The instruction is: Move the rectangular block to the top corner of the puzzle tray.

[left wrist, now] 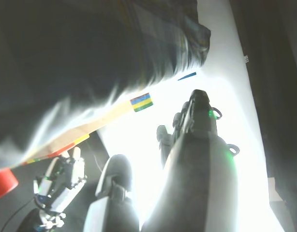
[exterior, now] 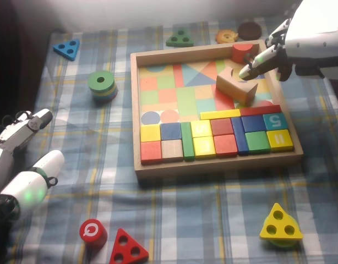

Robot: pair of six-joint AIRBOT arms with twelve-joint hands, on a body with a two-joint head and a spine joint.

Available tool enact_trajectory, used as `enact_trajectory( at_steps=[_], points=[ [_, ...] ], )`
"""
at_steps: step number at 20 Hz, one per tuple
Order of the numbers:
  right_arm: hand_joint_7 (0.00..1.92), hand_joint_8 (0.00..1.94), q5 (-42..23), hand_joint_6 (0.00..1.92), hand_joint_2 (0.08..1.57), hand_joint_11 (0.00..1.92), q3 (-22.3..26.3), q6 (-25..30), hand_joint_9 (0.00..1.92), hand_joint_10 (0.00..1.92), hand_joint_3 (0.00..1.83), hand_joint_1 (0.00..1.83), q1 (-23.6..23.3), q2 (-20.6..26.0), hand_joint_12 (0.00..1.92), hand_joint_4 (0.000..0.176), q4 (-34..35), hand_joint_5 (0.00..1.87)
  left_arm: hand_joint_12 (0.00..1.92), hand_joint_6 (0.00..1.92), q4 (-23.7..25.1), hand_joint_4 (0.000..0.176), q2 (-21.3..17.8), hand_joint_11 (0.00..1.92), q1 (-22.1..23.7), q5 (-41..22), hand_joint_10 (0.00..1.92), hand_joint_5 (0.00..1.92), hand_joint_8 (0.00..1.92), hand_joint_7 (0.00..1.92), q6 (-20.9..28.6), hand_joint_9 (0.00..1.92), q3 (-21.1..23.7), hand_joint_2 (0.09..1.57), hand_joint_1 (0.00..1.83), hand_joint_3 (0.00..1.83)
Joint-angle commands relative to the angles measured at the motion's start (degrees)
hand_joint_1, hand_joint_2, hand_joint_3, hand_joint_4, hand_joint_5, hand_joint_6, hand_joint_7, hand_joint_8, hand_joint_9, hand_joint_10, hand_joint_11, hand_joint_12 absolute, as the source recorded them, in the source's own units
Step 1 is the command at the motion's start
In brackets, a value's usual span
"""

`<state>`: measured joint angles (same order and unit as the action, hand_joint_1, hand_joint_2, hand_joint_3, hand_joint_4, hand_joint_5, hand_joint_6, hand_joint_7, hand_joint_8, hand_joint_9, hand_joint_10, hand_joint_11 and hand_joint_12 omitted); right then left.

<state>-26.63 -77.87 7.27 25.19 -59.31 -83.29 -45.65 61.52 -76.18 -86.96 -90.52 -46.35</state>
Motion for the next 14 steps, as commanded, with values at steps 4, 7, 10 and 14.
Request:
enact_trajectory(
  at_steps=[4, 7, 10, 14],
  points=[
    [1.14, 1.94, -0.2, 0.0, 1.23, 1.43, -1.0, -0.4, 1.38, 1.92, 0.0, 1.5, 0.3, -0.7, 1.92, 0.063, 2.1, 0.53, 0.0, 0.0, 2.3, 0.041, -0.4, 0.0, 0.0, -6.5, 0.0, 0.35, 0.0, 0.15, 0.4, 0.05, 0.1, 1.38, 0.55, 0.0],
    [1.16, 1.94, -0.2, 0.01, 1.2, 1.46, -2.1, -0.4, 1.41, 1.92, 0.0, 1.54, 1.3, -1.7, 1.92, 0.063, 2.1, 0.56, 0.0, 0.0, 2.3, 0.039, -0.4, 0.0, 0.0, -6.5, 0.0, 0.37, 0.0, 0.16, 0.4, 0.07, 0.1, 1.37, 0.59, 0.0],
    [1.15, 1.94, 0.1, 0.0, 1.2, 1.44, -2.5, -0.4, 1.39, 1.92, 0.0, 1.53, 1.5, -1.8, 1.92, 0.058, 2.0, 0.56, 0.0, 0.0, 2.4, 0.042, -0.4, 0.0, 0.0, -6.5, 0.0, 0.37, 0.0, 0.17, 0.4, 0.06, 0.1, 1.37, 0.58, 0.0],
    [1.14, 1.94, 1.5, 0.0, 1.21, 1.42, -3.8, -0.4, 1.38, 1.92, 0.0, 1.55, 1.6, -2.2, 1.92, 0.043, 0.9, 0.53, 0.0, 0.0, 2.4, 0.044, -0.4, 0.0, 0.0, -6.3, 0.0, 0.37, 0.0, 0.17, 0.4, 0.06, 0.0, 1.37, 0.57, 0.0]
  ],
)
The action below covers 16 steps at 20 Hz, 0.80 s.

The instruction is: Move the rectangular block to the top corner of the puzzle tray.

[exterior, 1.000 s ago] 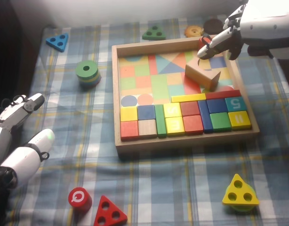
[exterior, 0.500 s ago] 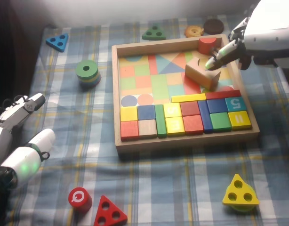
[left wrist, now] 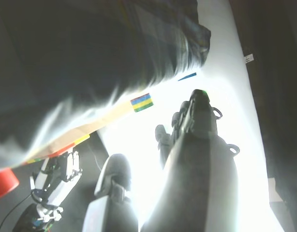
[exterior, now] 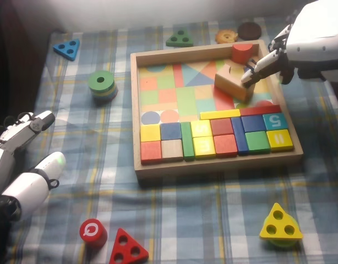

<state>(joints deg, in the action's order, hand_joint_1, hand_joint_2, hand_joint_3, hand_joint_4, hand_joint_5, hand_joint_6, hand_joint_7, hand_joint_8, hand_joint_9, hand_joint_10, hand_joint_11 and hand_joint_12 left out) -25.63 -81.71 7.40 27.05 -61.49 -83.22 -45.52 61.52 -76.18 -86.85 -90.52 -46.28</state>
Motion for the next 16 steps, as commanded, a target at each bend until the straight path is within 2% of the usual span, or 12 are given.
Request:
enact_trajectory(
  at_steps=[1, 2, 3, 4, 5, 6, 7, 9, 12, 13, 14, 16],
  points=[
    [1.09, 1.94, 1.0, 0.0, 1.21, 1.41, -0.6, -0.5, 1.34, 1.92, 0.0, 1.55, -0.3, -0.3, 1.92, 0.054, 0.8, 0.52, 0.0, 0.0, 2.3, 0.052, -0.4, 0.0, 0.0, -6.4, 0.0, 0.37, 0.0, 0.17, 0.4, 0.07, 0.0, 1.37, 0.56, 0.0],
    [1.07, 1.94, 1.3, 0.0, 1.22, 1.39, -1.1, -0.5, 1.31, 1.92, 0.0, 1.55, -0.3, -0.4, 1.92, 0.06, 0.8, 0.51, 0.0, 0.0, 2.3, 0.042, -0.4, 0.0, 0.0, -6.4, 0.0, 0.37, 0.0, 0.17, 0.4, 0.07, 0.0, 1.38, 0.55, 0.0],
    [1.05, 1.94, 1.7, 0.0, 1.22, 1.4, -1.8, -0.5, 1.3, 1.92, 0.0, 1.55, -0.3, -0.7, 1.92, 0.05, 1.4, 0.51, 0.0, 0.0, 2.3, 0.042, -0.4, 0.0, 0.0, -6.4, 0.0, 0.37, 0.0, 0.17, 0.4, 0.07, 0.0, 1.38, 0.55, 0.0],
    [1.06, 1.94, 1.7, 0.0, 1.23, 1.4, -2.8, -0.5, 1.32, 1.92, 0.01, 1.52, -0.3, -1.0, 1.92, 0.057, 2.3, 0.51, 0.0, 0.0, 2.3, 0.039, -0.3, 0.0, 0.0, -6.3, 0.0, 0.37, 0.0, 0.16, 0.4, 0.06, 0.0, 1.38, 0.55, 0.0],
    [1.07, 1.94, 1.7, 0.0, 1.22, 1.4, -3.6, -0.5, 1.32, 1.92, 0.0, 1.52, -0.3, -1.4, 1.92, 0.045, 2.9, 0.53, 0.0, 0.0, 2.3, 0.023, -0.3, 0.0, 0.0, -6.2, 0.0, 0.37, 0.0, 0.16, 0.4, 0.07, 0.0, 1.38, 0.57, 0.0],
    [1.12, 1.94, 1.7, 0.0, 1.21, 1.45, -4.0, -0.5, 1.37, 1.92, 0.0, 1.56, -0.3, -1.7, 1.92, 0.009, 2.9, 0.53, 0.0, 0.0, 2.4, 0.023, -0.3, 0.0, 0.0, -6.2, 0.0, 0.37, 0.0, 0.16, 0.4, 0.07, 0.0, 1.38, 0.56, 0.0],
    [1.16, 1.94, 1.7, 0.0, 1.22, 1.46, -4.3, -0.5, 1.39, 1.92, 0.0, 1.54, -0.3, -1.9, 1.92, 0.018, 2.9, 0.52, 0.0, 0.0, 2.4, 0.031, -0.3, 0.0, 0.0, -6.3, 0.0, 0.37, 0.0, 0.17, 0.4, 0.07, 0.0, 1.38, 0.55, 0.0],
    [1.19, 1.94, 1.7, 0.0, 1.21, 1.48, -4.4, -0.5, 1.42, 1.92, 0.0, 1.55, -0.3, -1.9, 1.92, 0.022, 2.9, 0.52, 0.0, 0.0, 2.4, 0.028, -0.4, 0.0, 0.0, -6.4, 0.01, 0.37, 0.0, 0.18, 0.4, 0.08, -0.1, 1.38, 0.55, 0.0],
    [1.23, 1.94, 2.1, 0.01, 1.2, 1.5, -5.3, -0.7, 1.44, 1.92, 0.0, 1.57, -0.3, -2.0, 1.92, 0.007, 2.9, 0.55, 0.0, 0.0, 2.3, 0.03, -0.4, 0.0, 0.0, -6.6, 0.0, 0.36, 0.0, 0.17, 0.4, 0.06, -0.1, 1.38, 0.57, 0.0],
    [1.22, 1.94, 2.1, 0.0, 1.21, 1.48, -5.3, -0.7, 1.41, 1.92, 0.0, 1.55, -0.3, -2.0, 1.92, 0.027, 2.9, 0.55, 0.0, 0.0, 2.3, 0.027, -0.4, 0.0, 0.0, -6.5, 0.0, 0.36, 0.0, 0.16, 0.4, 0.06, -0.1, 1.37, 0.56, 0.0],
    [1.24, 1.94, 2.2, 0.0, 1.2, 1.48, -5.5, -0.7, 1.43, 1.92, 0.0, 1.55, -0.3, -2.0, 1.92, 0.02, 2.9, 0.55, 0.0, 0.0, 2.3, 0.028, -0.4, 0.0, 0.0, -6.5, 0.0, 0.36, 0.0, 0.16, 0.4, 0.05, -0.1, 1.38, 0.57, 0.0],
    [1.21, 1.94, 2.6, 0.0, 1.21, 1.45, -6.0, -1.5, 1.39, 1.92, 0.0, 1.53, -0.3, -2.0, 1.92, 0.045, 2.9, 0.53, 0.0, 0.0, 2.3, 0.028, -0.4, 0.0, 0.0, -6.5, 0.0, 0.36, 0.0, 0.16, 0.4, 0.05, 0.0, 1.37, 0.57, 0.0]
  ],
)
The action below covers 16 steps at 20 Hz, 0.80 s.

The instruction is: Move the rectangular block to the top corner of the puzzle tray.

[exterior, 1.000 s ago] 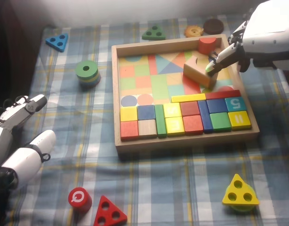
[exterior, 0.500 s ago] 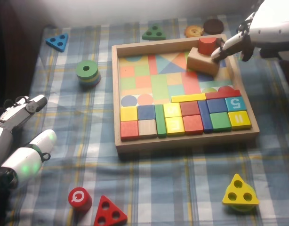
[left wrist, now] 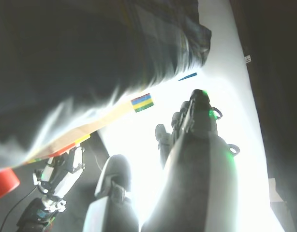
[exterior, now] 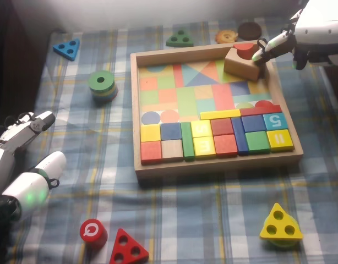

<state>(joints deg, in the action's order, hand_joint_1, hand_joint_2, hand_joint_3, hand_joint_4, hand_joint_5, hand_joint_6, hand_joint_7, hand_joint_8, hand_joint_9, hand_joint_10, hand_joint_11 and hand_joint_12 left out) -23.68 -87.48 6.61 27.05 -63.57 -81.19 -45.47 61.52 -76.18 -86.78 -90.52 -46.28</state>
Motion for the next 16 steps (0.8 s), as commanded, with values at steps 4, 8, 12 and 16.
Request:
enact_trajectory(
  at_steps=[4, 8, 12, 16],
  points=[
    [1.22, 1.94, 1.6, 0.0, 1.2, 1.47, -2.6, -2.1, 1.42, 1.92, 0.0, 1.53, -0.3, -0.9, 1.92, 0.036, 0.9, 0.54, 0.0, 0.0, 2.2, 0.038, -0.4, 0.0, 0.0, -6.5, 0.0, 0.35, 0.0, 0.14, 0.5, 0.05, 0.0, 1.38, 0.56, 0.0],
    [1.18, 1.94, 1.8, 0.0, 1.19, 1.48, -4.8, -2.1, 1.41, 1.92, 0.0, 1.58, -0.3, -2.6, 1.92, 0.019, 1.3, 0.54, 0.0, 0.0, 2.2, 0.022, -0.3, 0.0, 0.0, -6.5, 0.01, 0.37, 0.01, 0.16, 0.7, 0.08, 0.0, 1.38, 0.57, 0.0],
    [1.24, 1.94, 1.8, 0.01, 1.21, 1.52, -4.4, -2.1, 1.44, 1.92, 0.0, 1.52, -0.3, -2.8, 1.92, 0.028, 1.3, 0.53, 0.0, 0.0, 2.2, 0.026, -0.3, 0.0, 0.0, -6.5, 0.0, 0.37, 0.0, 0.16, 0.7, 0.07, 0.0, 1.37, 0.6, 0.0],
    [1.22, 1.94, 1.8, 0.0, 1.22, 1.53, -6.4, -2.1, 1.43, 1.92, 0.01, 1.51, -0.4, -4.4, 1.92, 0.002, 3.2, 0.51, 0.01, 0.0, 2.2, 0.017, -0.3, 0.01, 0.0, -6.5, 0.0, 0.38, 0.0, 0.16, 0.9, 0.08, 0.0, 1.37, 0.61, 0.0]
  ],
)
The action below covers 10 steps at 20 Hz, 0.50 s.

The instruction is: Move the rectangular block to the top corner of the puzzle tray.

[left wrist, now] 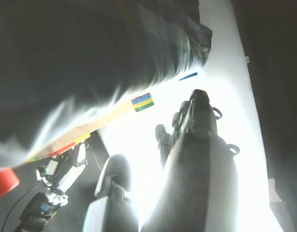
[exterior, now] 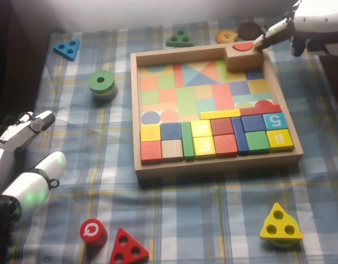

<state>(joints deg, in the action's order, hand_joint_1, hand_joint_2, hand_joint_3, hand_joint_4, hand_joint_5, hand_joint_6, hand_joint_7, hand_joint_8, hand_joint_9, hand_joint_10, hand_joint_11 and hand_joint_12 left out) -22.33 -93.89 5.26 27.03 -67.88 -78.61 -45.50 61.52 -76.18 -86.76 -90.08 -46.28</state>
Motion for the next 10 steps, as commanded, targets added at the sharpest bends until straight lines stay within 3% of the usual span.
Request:
enact_trajectory(
  at_steps=[1, 2, 4, 5, 7, 9, 10],
  points=[
    [1.19, 1.94, 0.5, 0.0, 1.23, 1.52, -0.5, -0.8, 1.42, 1.92, 0.01, 1.52, -0.4, -0.4, 1.92, 0.0, 0.8, 0.51, 0.0, 0.0, 2.2, 0.016, -0.3, 0.01, 0.0, -6.5, 0.0, 0.38, 0.0, 0.16, 0.5, 0.08, 0.0, 1.37, 0.6, 0.0],
    [1.17, 1.94, 0.5, 0.0, 1.22, 1.51, -1.1, -0.8, 1.41, 1.92, 0.01, 1.52, -0.4, -0.9, 1.92, 0.0, 1.1, 0.52, 0.0, 0.0, 2.2, 0.029, -0.3, 0.0, 0.0, -6.5, 0.0, 0.37, 0.0, 0.16, 0.5, 0.07, 0.0, 1.37, 0.59, 0.0],
    [1.1, 1.94, 0.5, 0.0, 1.23, 1.47, -1.8, -0.8, 1.36, 1.92, 0.01, 1.49, -0.4, -1.3, 1.92, 0.031, 1.5, 0.49, 0.0, 0.0, 2.3, 0.017, -0.3, 0.0, 0.0, -6.5, 0.0, 0.38, 0.0, 0.16, 0.5, 0.07, 0.0, 1.37, 0.6, 0.0],
    [1.07, 1.94, 0.5, 0.0, 1.23, 1.45, -1.8, -0.8, 1.33, 1.92, 0.01, 1.49, -0.4, -1.3, 1.92, 0.034, 1.6, 0.49, 0.01, 0.01, 2.3, 0.007, -0.3, 0.01, 0.0, -6.5, 0.01, 0.39, 0.0, 0.17, 0.5, 0.08, 0.0, 1.36, 0.63, 0.0],
    [1.07, 1.94, 0.5, 0.0, 1.24, 1.46, -1.8, -0.8, 1.33, 1.92, 0.01, 1.51, -0.4, -1.2, 1.92, 0.018, 2.2, 0.48, 0.01, 0.0, 2.3, 0.029, -0.3, 0.01, 0.0, -6.5, 0.0, 0.38, 0.0, 0.17, 0.6, 0.08, 0.0, 1.37, 0.58, 0.0],
    [1.12, 1.94, 0.5, 0.01, 1.23, 1.48, -1.3, -1.0, 1.36, 1.92, 0.0, 1.48, -0.5, -0.5, 1.92, 0.02, 3.2, 0.52, 0.0, 0.0, 2.3, 0.021, -0.3, 0.0, 0.0, -6.5, 0.0, 0.38, 0.0, 0.17, 0.6, 0.08, 0.0, 1.37, 0.57, 0.0],
    [1.11, 1.94, 0.5, 0.0, 1.23, 1.46, -0.8, -1.3, 1.35, 1.92, 0.0, 1.47, -0.7, 0.0, 1.92, 0.033, 3.7, 0.51, 0.0, 0.0, 2.3, 0.035, -0.3, 0.0, 0.0, -6.5, 0.0, 0.37, 0.0, 0.17, 0.6, 0.08, 0.0, 1.37, 0.57, 0.0]
  ],
)
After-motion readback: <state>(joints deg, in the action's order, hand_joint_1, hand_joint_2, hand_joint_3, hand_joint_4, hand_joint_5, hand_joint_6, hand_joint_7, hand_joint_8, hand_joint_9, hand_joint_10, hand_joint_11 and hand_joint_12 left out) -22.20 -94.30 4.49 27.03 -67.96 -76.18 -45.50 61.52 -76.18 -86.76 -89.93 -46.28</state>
